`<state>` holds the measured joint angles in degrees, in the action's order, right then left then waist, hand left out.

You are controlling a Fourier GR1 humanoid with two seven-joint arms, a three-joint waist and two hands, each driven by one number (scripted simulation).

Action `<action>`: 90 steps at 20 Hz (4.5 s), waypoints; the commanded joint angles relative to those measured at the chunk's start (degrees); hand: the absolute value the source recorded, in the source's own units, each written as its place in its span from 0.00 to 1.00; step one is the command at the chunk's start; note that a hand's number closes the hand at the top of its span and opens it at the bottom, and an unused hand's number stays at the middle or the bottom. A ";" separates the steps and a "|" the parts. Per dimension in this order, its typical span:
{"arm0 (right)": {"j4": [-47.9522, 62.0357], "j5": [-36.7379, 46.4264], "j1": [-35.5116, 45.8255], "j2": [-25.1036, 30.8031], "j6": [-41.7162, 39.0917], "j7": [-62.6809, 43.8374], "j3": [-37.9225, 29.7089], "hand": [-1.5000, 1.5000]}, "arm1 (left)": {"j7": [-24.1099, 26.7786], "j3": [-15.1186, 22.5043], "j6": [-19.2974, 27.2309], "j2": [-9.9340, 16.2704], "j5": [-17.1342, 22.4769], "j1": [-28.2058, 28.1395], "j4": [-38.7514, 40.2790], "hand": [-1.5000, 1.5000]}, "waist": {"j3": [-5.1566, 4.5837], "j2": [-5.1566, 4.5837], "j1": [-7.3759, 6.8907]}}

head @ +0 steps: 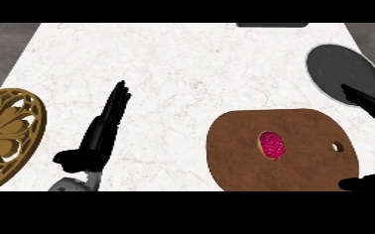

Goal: Pick the cupcake from the cutting board and place it in the pan

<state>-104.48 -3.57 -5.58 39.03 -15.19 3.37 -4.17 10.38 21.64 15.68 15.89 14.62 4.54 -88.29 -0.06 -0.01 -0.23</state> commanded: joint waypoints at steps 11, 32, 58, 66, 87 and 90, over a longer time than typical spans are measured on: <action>1.78 24.46 11.89 -1.43 -5.74 -18.38 22.99 0.00 | 0.63 -2.46 -2.19 -1.22 -1.45 2.10 3.39 0.50 | 0.03 -0.09 -0.23; 10.47 37.53 10.55 -16.83 -10.28 -15.23 17.37 0.00 | -1.13 -8.17 -9.61 -5.50 -7.00 -5.72 -2.81 0.50 | 0.06 0.03 0.11; 27.29 55.92 15.55 -20.60 1.05 0.44 18.51 1.00 | -3.70 -9.79 -10.44 -12.01 -12.84 -1.99 -0.98 0.50 | 0.07 0.00 0.17; 11.73 55.61 11.54 -19.58 6.39 -4.11 11.97 1.00 | -2.40 -10.23 -10.83 -11.21 -13.07 -6.24 -3.19 0.50 | 0.05 0.17 0.52; 6.62 39.89 16.31 -23.85 11.34 -9.03 -9.29 1.00 | -2.40 -13.88 -12.97 -11.94 -12.92 0.11 2.44 0.50 | 0.06 -0.07 0.31; 19.90 38.27 19.81 -20.75 15.51 -2.07 -15.14 1.00 | -1.42 -14.17 -14.36 -10.78 -12.03 -3.49 0.62 0.50 | 0.08 -0.16 -0.16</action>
<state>-93.38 36.65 11.23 16.94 -2.71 -2.19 -14.47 6.24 8.81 2.66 4.60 1.86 1.75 -89.91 0.01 -0.07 -0.25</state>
